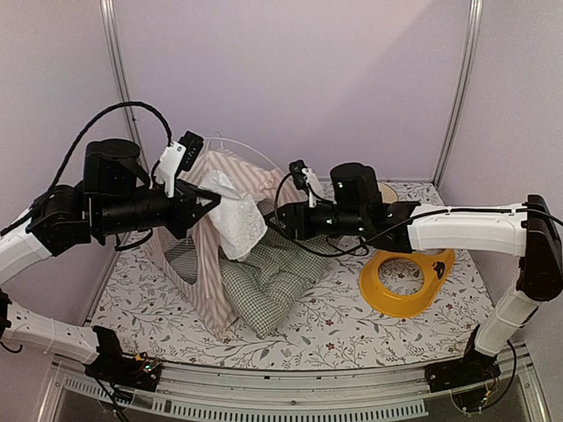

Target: Set up the pet tent

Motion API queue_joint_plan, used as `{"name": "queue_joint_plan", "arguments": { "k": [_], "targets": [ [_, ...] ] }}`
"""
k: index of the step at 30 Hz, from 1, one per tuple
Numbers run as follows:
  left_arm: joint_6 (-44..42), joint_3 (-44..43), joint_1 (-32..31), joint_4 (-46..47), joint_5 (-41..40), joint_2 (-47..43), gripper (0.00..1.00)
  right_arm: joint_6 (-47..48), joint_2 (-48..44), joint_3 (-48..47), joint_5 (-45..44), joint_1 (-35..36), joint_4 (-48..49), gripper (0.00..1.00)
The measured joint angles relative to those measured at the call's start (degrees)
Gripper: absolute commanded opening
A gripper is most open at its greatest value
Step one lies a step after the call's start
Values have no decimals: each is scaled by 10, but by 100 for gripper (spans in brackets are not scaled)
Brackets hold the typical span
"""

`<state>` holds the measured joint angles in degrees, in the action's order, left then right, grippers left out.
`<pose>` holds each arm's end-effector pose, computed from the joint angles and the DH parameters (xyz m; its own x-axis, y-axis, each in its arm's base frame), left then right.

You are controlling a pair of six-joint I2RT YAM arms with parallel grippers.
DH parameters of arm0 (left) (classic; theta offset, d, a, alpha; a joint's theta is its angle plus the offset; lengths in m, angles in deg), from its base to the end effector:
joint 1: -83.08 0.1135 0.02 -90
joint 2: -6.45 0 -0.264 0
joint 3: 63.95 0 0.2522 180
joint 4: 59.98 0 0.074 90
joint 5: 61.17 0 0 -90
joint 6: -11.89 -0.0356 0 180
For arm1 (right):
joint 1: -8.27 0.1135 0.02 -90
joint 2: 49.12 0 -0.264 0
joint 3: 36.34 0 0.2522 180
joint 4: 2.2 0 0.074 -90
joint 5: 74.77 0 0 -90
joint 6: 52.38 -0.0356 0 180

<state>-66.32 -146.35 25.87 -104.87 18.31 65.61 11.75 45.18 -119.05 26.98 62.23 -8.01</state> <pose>0.1234 -0.1795 0.3995 -0.3457 0.1657 -0.9236 0.6783 0.7242 -0.1240 0.2240 0.3202 0.2935 -0.5536 -0.0348 -0.8320 -0.7384 0.4824 0.4712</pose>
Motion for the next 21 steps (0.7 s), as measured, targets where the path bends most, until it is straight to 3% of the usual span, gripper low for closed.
{"name": "queue_joint_plan", "arguments": {
  "k": [12,21],
  "targets": [
    [56,4,2,-44,-141,-34,0,19,104,0,-20,34,-13,57],
    [68,25,73,-34,-105,-14,0,19,113,0,-20,34,-14,57]
  ]
}}
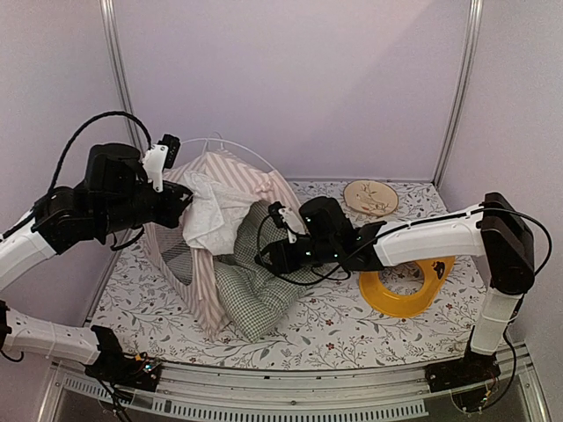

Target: Set up the pet tent

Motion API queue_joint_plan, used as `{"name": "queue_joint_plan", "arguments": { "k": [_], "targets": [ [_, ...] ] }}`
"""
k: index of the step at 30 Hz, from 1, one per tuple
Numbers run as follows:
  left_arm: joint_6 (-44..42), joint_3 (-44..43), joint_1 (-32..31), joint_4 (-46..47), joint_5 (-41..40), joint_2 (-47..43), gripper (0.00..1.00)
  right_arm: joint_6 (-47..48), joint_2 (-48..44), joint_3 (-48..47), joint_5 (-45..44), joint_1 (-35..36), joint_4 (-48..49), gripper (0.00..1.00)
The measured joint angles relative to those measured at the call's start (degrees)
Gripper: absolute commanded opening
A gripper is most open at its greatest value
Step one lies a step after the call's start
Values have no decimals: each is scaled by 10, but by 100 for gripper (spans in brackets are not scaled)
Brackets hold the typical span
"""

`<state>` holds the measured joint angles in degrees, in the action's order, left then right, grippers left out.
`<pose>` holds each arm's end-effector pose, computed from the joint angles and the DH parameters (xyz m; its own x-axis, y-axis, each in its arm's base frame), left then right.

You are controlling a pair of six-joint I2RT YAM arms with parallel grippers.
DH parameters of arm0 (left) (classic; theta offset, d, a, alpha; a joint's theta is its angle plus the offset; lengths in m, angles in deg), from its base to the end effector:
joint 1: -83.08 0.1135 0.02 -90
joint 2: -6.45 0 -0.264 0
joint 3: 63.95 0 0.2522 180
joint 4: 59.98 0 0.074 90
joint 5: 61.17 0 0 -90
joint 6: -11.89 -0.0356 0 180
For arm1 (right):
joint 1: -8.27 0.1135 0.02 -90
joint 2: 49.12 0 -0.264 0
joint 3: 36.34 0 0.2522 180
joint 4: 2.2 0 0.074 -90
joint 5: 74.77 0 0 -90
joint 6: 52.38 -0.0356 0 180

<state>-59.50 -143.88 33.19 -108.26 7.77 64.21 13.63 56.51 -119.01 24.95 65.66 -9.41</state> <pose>0.1444 -0.1516 0.3848 -0.4301 0.0484 -0.9015 0.3889 0.9111 -0.1367 0.2200 0.3551 0.2145 -0.6170 -0.2208 -0.7554 -0.7203 0.5451 0.4290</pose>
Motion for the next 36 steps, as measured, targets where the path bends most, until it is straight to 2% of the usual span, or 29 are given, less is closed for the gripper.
{"name": "queue_joint_plan", "arguments": {
  "k": [13,18,22,24,29,36],
  "targets": [
    [3,34,80,46,182,2,1,0,13,-12,0,2,-3,56],
    [11,42,101,55,224,2,0,5,16,-26,-23,11,-11,72],
    [17,42,117,55,246,7,0,46,18,-40,-76,31,-43,80],
    [20,42,123,54,256,11,0,72,30,-62,-102,41,-54,98],
    [29,42,135,55,286,21,0,125,80,-116,-144,52,-58,99],
    [41,56,143,87,338,37,0,155,190,-220,-146,54,-68,98]
  ]
}}
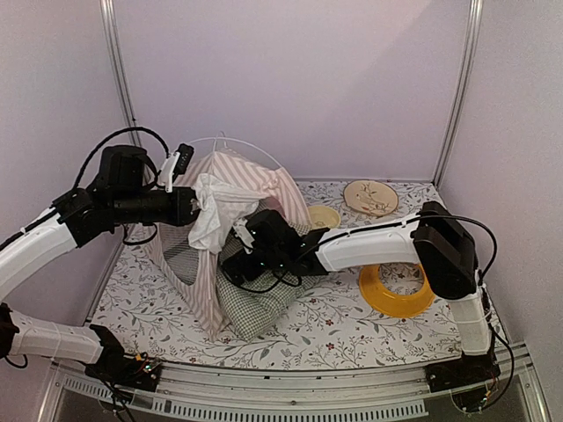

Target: Set up the pet tent

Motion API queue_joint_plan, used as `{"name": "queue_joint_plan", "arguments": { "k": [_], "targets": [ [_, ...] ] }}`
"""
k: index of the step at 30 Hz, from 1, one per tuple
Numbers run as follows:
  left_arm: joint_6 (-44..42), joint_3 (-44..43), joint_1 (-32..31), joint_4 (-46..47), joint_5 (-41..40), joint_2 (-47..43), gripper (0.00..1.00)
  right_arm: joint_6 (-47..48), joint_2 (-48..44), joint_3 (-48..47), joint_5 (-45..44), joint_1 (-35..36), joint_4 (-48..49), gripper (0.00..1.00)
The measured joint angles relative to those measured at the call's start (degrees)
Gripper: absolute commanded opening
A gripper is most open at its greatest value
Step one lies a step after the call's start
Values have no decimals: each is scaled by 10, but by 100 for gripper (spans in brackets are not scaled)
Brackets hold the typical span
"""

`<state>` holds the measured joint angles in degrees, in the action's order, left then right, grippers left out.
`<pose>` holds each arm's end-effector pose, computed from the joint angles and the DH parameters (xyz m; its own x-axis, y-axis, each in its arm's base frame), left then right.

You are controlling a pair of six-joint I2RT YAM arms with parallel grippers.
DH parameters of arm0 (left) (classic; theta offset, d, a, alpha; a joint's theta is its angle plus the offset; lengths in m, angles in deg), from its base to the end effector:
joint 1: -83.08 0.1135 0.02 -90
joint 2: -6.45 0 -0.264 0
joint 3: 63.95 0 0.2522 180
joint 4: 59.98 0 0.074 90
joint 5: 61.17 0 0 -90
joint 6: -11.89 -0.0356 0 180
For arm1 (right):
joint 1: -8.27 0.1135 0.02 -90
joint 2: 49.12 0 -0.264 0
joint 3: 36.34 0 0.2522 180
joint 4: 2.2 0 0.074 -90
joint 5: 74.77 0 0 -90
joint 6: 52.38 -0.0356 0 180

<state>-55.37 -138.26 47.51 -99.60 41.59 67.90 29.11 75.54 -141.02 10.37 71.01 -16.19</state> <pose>0.1880 -0.1441 0.3526 -0.6191 -0.0208 -0.7851 0.5296 0.7271 -0.4369 0.2308 0.4413 0.1833 -0.3794 -0.4145 -0.8272 -0.8063 0.5866 0.0759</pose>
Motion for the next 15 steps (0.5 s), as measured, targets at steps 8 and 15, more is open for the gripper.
{"name": "queue_joint_plan", "arguments": {
  "k": [8,15],
  "targets": [
    [14,17,3,35,37,4,0,-28,78,-62,18,-6,-52,7],
    [14,28,4,48,55,2,0,-72,75,-71,120,-42,-65,0]
  ]
}}
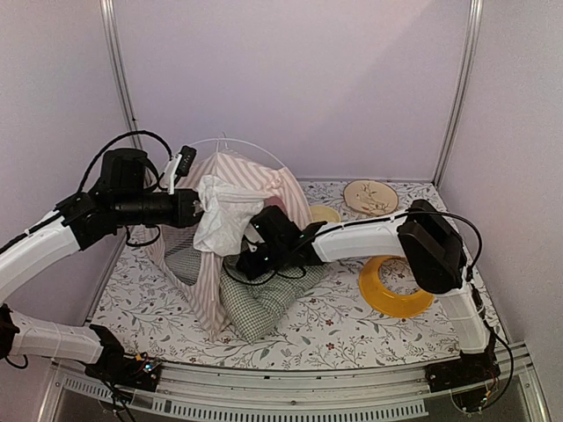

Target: Set up the pet tent

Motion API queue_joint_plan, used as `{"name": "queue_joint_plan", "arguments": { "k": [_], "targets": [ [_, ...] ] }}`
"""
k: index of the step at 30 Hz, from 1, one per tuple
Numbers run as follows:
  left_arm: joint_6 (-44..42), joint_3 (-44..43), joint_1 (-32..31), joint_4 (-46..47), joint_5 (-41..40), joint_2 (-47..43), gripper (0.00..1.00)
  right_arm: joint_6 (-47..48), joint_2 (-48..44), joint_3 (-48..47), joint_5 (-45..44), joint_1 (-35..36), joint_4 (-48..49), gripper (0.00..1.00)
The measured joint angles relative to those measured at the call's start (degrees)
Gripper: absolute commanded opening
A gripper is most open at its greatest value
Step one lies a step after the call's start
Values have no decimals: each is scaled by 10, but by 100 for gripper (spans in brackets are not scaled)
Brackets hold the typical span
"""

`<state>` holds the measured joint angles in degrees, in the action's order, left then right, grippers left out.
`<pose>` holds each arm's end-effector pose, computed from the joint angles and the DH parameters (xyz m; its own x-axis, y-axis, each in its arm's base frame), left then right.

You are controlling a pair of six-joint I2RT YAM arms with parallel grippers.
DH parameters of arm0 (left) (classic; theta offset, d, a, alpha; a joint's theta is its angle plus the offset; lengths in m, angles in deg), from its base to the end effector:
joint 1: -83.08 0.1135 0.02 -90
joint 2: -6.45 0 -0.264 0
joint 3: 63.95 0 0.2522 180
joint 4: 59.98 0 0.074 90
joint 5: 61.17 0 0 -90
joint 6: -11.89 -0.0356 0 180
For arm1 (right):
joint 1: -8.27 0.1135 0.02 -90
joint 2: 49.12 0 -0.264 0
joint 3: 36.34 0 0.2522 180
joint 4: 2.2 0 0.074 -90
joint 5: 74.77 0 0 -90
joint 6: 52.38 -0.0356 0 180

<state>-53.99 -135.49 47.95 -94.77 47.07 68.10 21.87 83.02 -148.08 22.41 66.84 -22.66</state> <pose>0.1906 -0.1477 0.3438 -0.6325 -0.0295 -0.7740 0.5700 0.6588 -0.4909 0.2654 0.4428 0.1498 -0.5715 -0.4187 -0.7057 -0.7696 0.5718 0.2840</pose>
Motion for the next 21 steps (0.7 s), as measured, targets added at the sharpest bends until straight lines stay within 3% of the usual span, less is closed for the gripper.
{"name": "queue_joint_plan", "arguments": {
  "k": [7,15,17,21],
  "targets": [
    [-2,14,1,19,30,-2,0,-101,-33,-2,173,-54,50,0],
    [-5,17,1,26,78,-2,0,-181,-31,-29,189,-61,82,1],
    [-5,17,1,25,81,-3,0,-193,-16,-38,179,-60,88,12],
    [-5,16,1,17,70,-9,0,-192,5,-30,158,-55,103,50]
  ]
}}
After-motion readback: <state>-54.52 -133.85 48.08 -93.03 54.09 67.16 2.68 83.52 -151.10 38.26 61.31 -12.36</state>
